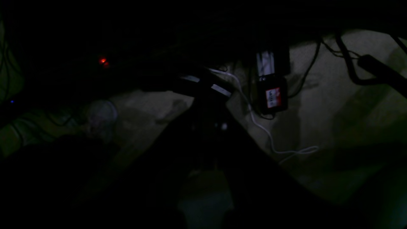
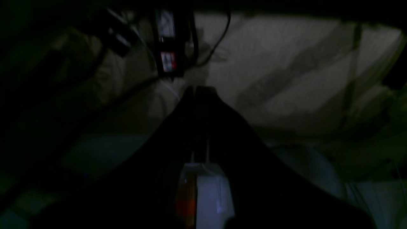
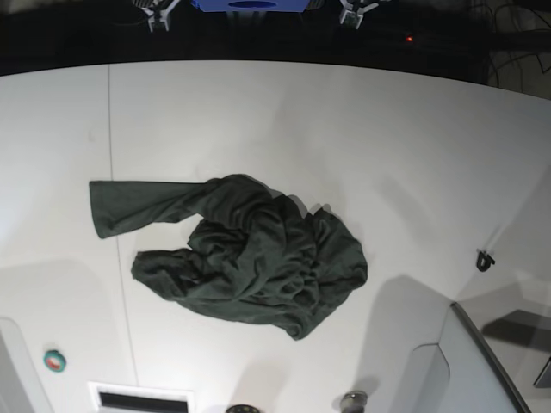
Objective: Layout the t-shirt on the table in an organized manner, then fold the t-shirt properly
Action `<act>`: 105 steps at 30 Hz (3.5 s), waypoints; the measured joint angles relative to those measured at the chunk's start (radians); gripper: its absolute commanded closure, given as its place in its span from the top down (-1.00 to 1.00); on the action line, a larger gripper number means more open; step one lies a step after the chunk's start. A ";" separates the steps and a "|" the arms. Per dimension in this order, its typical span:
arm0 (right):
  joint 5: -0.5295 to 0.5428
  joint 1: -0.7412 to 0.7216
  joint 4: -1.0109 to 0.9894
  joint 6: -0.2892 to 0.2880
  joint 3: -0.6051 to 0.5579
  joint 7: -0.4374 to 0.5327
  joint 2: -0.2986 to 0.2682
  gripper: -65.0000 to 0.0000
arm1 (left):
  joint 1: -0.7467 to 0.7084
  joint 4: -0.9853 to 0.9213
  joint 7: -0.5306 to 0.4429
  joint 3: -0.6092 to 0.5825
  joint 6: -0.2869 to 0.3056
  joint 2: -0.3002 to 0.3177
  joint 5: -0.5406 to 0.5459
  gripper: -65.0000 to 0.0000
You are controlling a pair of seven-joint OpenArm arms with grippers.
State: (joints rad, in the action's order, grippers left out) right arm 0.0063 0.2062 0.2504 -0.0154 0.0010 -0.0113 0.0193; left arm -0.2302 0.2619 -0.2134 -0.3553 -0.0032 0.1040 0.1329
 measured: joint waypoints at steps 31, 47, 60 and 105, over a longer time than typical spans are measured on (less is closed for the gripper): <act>-0.004 0.745 1.653 0.012 0.097 -0.462 -0.024 -0.98 | -0.698 1.399 0.019 0.009 0.002 0.457 0.010 -1.00; 0.015 0.031 1.578 -0.261 0.135 -0.683 -0.076 0.58 | -0.328 1.587 0.539 0.216 -0.005 0.277 0.226 -0.44; -0.008 -0.334 0.903 -0.386 0.364 -0.590 -0.134 0.58 | -0.373 1.567 0.498 0.370 -0.004 0.271 0.261 -0.36; -0.092 0.078 1.629 -0.524 0.234 -0.875 -0.004 0.36 | 0.274 0.850 0.492 -0.177 -0.014 -0.125 0.162 -0.37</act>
State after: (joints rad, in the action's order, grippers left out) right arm -0.0856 0.2840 1.8797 -0.5392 0.2352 -0.8860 0.0154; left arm 0.0437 1.1114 0.2783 -0.5320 -0.0170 -0.0208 0.2947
